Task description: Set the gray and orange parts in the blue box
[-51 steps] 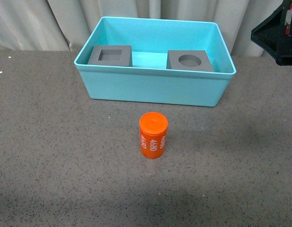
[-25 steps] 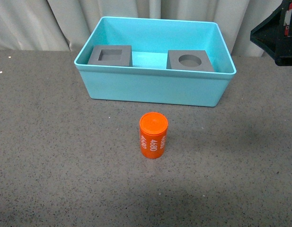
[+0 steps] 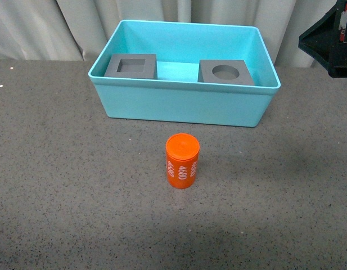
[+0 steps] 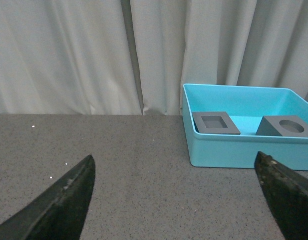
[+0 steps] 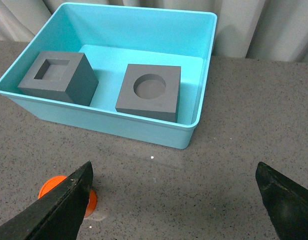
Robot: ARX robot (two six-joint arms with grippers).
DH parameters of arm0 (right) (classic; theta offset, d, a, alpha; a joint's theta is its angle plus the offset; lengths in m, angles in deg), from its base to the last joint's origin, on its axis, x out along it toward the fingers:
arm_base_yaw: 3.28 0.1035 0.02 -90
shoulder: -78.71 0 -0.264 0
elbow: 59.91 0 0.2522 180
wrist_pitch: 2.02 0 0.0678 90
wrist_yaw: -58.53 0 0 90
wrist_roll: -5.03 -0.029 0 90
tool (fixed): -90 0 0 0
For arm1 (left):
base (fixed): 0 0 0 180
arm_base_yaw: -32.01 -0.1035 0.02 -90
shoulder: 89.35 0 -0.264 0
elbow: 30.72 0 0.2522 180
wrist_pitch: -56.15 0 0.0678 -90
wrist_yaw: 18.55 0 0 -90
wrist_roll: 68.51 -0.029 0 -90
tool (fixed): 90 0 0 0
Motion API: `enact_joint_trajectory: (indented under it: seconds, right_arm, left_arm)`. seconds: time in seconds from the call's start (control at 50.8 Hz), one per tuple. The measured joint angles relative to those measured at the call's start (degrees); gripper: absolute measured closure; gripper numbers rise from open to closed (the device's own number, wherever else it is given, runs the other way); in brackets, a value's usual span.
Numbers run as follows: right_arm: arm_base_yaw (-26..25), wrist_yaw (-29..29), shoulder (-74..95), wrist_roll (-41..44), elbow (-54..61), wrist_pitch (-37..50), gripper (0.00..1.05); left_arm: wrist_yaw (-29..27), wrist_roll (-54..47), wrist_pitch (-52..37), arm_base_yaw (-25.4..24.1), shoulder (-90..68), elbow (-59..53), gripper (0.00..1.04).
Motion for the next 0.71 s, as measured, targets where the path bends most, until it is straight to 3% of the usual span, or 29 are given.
enact_joint_trajectory:
  seconds: [0.079, 0.197, 0.256, 0.414, 0.709]
  right_arm:
    - [0.0, 0.1, 0.0, 0.0, 0.0, 0.0, 0.1]
    - [2.6, 14.2, 1.7, 8.5, 3.6, 14.1, 0.1]
    - [3.3, 15.1, 2.6, 10.9, 2.8, 14.2, 0.1]
    - [5.9, 2.8, 10.6, 11.5, -7.3, -3.0, 0.1]
    - [8.7, -7.4, 21.5, 15.0, -19.3, -19.1, 0.1]
  left_arm:
    - [0.0, -0.2, 0.0, 0.0, 0.0, 0.0, 0.07]
    - [0.0, -0.2, 0.0, 0.0, 0.0, 0.0, 0.07]
    - [0.0, -0.2, 0.0, 0.0, 0.0, 0.0, 0.07]
    - [0.0, -0.2, 0.0, 0.0, 0.0, 0.0, 0.07]
    - [0.0, -0.2, 0.0, 0.0, 0.0, 0.0, 0.07]
